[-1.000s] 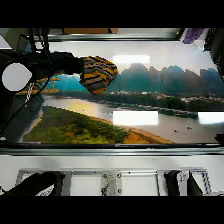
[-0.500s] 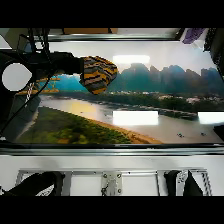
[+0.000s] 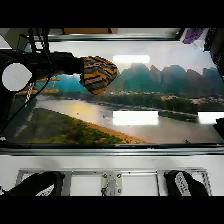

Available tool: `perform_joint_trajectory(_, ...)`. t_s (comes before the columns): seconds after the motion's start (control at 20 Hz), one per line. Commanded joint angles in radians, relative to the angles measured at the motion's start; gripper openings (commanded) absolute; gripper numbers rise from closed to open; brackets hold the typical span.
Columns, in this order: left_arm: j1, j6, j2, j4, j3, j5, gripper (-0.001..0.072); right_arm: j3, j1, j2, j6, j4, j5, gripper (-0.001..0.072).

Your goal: Fold the clothes and pants, and hang the long-sleeved shirts on hangers.

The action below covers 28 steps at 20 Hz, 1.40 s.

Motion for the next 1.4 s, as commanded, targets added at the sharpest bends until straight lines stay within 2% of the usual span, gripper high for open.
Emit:
perform_joint_trajectory(0.0, 0.000, 0.000, -0.001, -0.004, -0.001, -0.026, 0.0030, -0.071, 0.292, -0.078, 0.137, -0.210, 0.109, 0.0587)
perform_joint_trajectory(0.1, 0.001, -0.001, 0.002, -0.014, -0.028, -0.047, 0.0030, -0.121, 0.423, -0.135, 0.172, -0.212, 0.152, 0.0587)
perform_joint_trajectory(0.3, 0.092, 0.005, 0.040, -0.263, -0.207, -0.003, 0.0030, -0.160, 0.613, -0.255, 0.172, -0.212, 0.178, 0.0587)
perform_joint_trajectory(0.5, 0.170, 0.034, 0.074, -0.441, -0.347, 0.016, 0.0029, -0.160, 0.699, -0.327, 0.172, -0.212, 0.178, 0.0587)
perform_joint_trajectory(0.6, 0.177, 0.034, 0.092, -0.445, -0.386, 0.017, 0.0029, -0.160, 0.705, -0.339, 0.172, -0.209, 0.180, 0.0576)
perform_joint_trajectory(0.65, 0.177, 0.034, 0.101, -0.445, -0.399, 0.019, 0.0029, -0.160, 0.703, -0.340, 0.172, -0.209, 0.181, 0.0391)
perform_joint_trajectory(0.7, 0.177, 0.034, 0.107, -0.446, -0.407, 0.021, 0.0029, -0.160, 0.703, -0.340, 0.172, -0.209, 0.181, 0.0132)
perform_joint_trajectory(0.75, 0.177, 0.034, 0.113, -0.445, -0.415, 0.023, 0.0029, -0.160, 0.703, -0.340, 0.171, -0.209, 0.181, 0.0022)
perform_joint_trajectory(1.35, 0.177, 0.034, 0.122, -0.446, -0.460, 0.039, 0.0029, -0.160, 0.703, -0.343, 0.171, -0.209, 0.180, 0.0020)
